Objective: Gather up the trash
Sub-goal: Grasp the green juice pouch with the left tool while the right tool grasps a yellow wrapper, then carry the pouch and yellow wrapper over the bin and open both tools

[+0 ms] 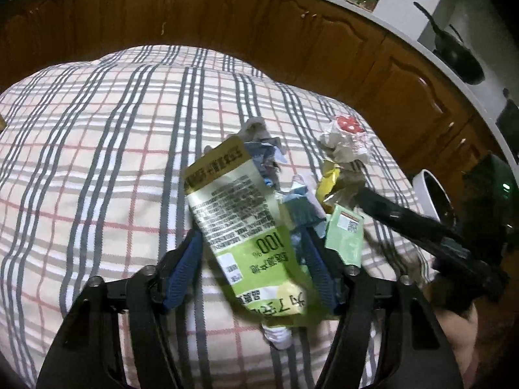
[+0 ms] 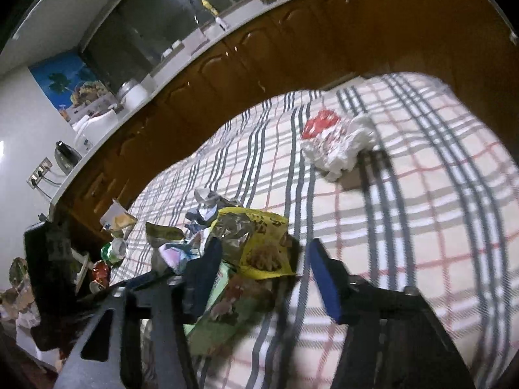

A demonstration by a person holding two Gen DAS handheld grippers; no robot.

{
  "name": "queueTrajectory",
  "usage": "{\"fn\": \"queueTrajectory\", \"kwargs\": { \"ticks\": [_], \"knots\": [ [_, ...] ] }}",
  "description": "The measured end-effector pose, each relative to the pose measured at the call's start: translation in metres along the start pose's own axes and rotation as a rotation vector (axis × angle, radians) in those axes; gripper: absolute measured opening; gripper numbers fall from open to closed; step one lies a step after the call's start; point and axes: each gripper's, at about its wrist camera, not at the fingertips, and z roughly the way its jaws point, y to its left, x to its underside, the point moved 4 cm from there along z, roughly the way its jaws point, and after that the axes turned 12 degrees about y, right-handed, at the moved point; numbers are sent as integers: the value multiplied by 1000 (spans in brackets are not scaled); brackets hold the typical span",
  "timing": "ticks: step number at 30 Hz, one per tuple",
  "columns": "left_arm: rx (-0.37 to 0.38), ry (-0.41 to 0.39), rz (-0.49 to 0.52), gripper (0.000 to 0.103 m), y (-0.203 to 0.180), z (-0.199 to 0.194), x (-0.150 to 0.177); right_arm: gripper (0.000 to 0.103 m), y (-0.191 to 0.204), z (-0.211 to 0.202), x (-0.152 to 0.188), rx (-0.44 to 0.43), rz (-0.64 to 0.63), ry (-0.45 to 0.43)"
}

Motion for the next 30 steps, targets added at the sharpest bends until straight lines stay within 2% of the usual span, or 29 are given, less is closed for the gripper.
{"fn": "queueTrajectory", "kwargs": {
  "ticks": [1,2,4,6,21,30],
  "knots": [
    [2,-2,12,51,-3,-1,0,26,1,4,0,2,-7,9],
    [3,-6,25,44,-6,-1,1,16,1,6,1,4,-13,14],
    [8,-9,43,40,-11,-2,0,6,4,4,3,-3,-29,2],
    [17,-14,65,37,-19,-3,1,2,8,-4,6,26,-52,-20],
    [70,-107,198,35,-73,-42,-5,0,-30,-87,23,85,3,-158],
    [119,-110,271,35,-117,-41,-8,0,-49,-128,33,105,45,-235]
  ]
}}
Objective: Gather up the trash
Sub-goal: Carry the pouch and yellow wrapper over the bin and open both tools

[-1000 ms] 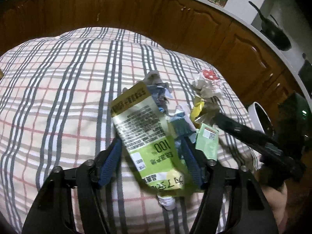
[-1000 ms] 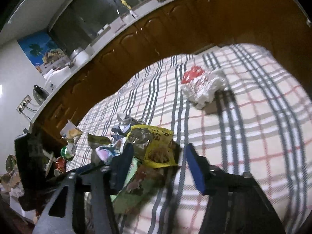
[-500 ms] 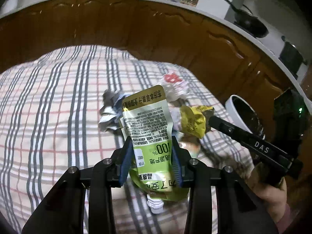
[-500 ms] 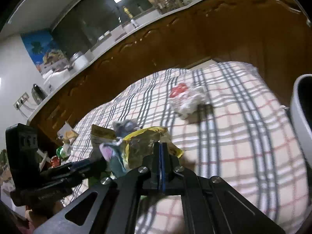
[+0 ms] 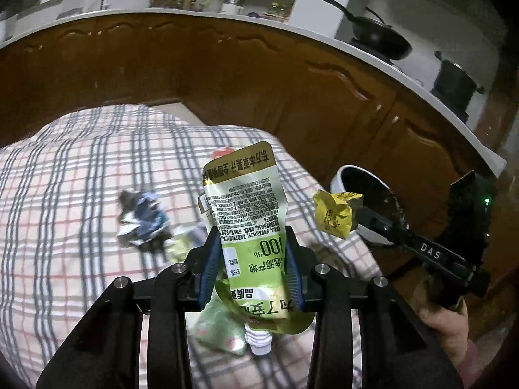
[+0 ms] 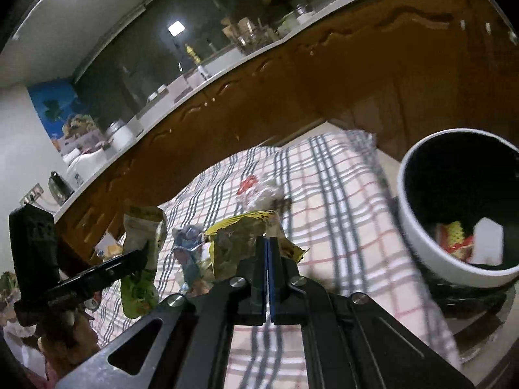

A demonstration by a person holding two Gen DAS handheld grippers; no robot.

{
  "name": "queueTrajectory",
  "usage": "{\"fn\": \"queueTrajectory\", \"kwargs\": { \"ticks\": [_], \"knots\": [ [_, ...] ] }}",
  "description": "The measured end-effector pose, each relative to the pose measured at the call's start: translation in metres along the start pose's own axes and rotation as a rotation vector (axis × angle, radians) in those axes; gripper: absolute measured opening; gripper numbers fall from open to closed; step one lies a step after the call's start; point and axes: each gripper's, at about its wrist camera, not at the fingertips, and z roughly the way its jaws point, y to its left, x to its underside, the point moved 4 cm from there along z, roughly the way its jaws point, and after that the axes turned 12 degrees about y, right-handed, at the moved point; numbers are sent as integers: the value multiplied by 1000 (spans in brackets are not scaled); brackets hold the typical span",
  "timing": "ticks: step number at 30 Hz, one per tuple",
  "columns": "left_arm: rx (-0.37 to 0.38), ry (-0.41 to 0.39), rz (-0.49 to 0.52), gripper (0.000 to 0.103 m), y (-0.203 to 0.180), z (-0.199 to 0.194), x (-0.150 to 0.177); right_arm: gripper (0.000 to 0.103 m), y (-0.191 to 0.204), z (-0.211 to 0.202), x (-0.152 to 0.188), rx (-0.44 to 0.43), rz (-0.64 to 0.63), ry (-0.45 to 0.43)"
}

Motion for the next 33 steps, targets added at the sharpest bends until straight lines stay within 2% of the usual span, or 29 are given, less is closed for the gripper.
{"fn": "queueTrajectory", "kwargs": {
  "ticks": [16,33],
  "knots": [
    [78,49,113,35,-79,43,-22,0,-65,-62,-4,88,93,-107],
    [151,86,222,35,-156,84,-59,0,-133,-102,-12,179,173,-156]
  ]
}}
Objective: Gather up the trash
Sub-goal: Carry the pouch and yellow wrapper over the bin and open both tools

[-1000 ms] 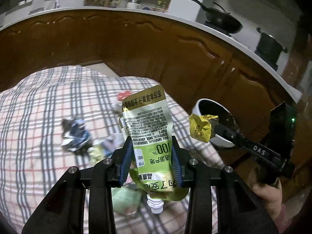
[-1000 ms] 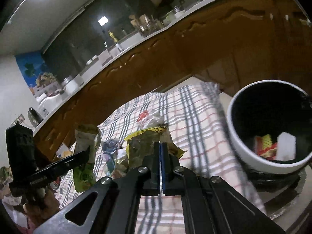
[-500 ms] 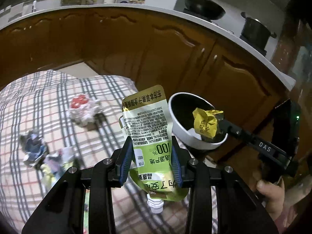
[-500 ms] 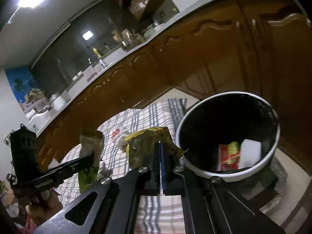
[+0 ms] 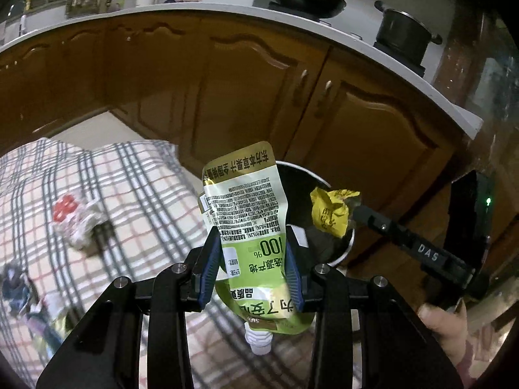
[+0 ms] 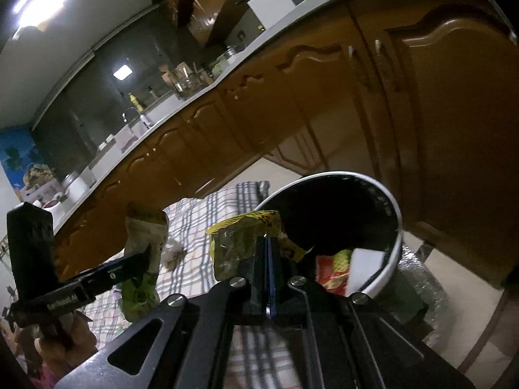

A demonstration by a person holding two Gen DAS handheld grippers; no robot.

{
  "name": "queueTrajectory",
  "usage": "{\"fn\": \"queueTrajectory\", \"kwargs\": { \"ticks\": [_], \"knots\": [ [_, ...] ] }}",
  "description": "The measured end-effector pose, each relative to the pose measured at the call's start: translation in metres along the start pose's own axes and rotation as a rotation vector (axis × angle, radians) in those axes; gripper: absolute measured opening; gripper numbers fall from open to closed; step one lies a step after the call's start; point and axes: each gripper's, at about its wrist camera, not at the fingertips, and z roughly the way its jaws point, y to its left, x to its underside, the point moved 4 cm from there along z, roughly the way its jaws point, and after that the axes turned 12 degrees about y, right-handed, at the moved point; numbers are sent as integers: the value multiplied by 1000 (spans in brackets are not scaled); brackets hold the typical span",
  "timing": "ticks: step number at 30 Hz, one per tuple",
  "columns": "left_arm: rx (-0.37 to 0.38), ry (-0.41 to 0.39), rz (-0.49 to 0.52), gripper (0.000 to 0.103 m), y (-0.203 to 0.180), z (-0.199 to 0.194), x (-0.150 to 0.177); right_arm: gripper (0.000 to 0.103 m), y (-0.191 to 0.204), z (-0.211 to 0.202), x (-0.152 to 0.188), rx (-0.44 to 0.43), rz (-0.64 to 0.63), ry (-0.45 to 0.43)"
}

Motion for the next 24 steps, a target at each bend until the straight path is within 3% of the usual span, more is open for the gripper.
{"fn": "queueTrajectory", "kwargs": {
  "ticks": [10,24],
  "knots": [
    [36,5,12,35,-22,28,-31,0,-25,-1,-11,43,30,-4],
    [-5,8,10,35,-28,74,-58,0,-41,17,-23,53,44,31]
  ]
}}
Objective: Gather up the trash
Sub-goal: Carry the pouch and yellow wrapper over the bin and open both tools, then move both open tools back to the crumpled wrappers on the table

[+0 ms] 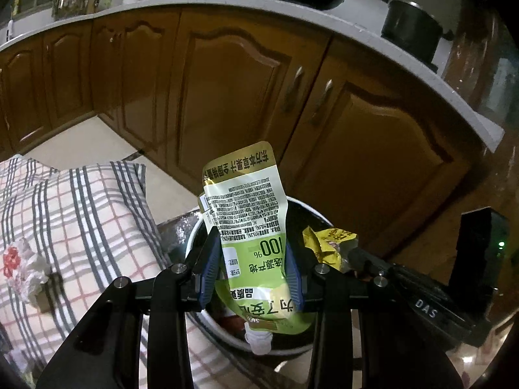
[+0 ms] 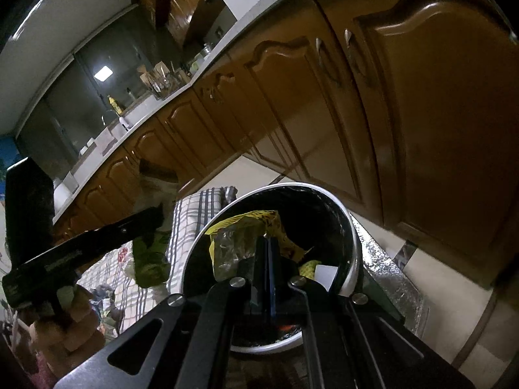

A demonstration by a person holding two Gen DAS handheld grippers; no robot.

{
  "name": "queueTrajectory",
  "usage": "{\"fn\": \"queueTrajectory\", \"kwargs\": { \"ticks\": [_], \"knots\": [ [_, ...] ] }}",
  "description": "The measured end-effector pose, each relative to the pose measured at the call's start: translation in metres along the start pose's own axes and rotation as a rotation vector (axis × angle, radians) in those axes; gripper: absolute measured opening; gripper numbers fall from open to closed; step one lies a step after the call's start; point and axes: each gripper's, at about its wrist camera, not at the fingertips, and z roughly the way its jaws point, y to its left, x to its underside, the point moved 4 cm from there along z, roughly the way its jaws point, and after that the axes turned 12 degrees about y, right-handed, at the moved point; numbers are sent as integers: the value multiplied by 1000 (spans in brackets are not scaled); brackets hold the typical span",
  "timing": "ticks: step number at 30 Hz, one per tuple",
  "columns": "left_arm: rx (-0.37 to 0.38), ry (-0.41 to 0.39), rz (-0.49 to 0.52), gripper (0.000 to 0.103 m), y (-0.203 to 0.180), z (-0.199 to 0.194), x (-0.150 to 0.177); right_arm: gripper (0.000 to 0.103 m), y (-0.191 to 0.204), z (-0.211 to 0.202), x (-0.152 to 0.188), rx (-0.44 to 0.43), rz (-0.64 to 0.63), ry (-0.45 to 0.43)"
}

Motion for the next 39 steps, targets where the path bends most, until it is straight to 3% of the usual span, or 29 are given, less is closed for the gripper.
{"fn": "queueTrajectory", "kwargs": {
  "ticks": [10,11,13,15,17,21,28,39],
  "knots": [
    [13,73,-5,39,0,29,3,1,-8,13,-2,5,10,36],
    [14,81,-4,43,0,29,3,6,-9,13,-2,5,12,37],
    [17,85,-5,49,0,29,4,7,-10,14,-2,8,19,37],
    [14,81,-2,54,0,27,6,13,-12,15,-2,-2,33,39],
    [9,75,1,55,0,23,8,26,-12,14,-1,-4,42,34],
    [13,72,-10,55,4,16,15,33,-10,9,2,-18,50,22],
    [5,53,-42,54,20,-7,36,57,0,3,10,-36,46,-2],
    [-32,-5,-140,54,70,-61,74,87,44,7,34,-80,-2,-2]
  ]
}}
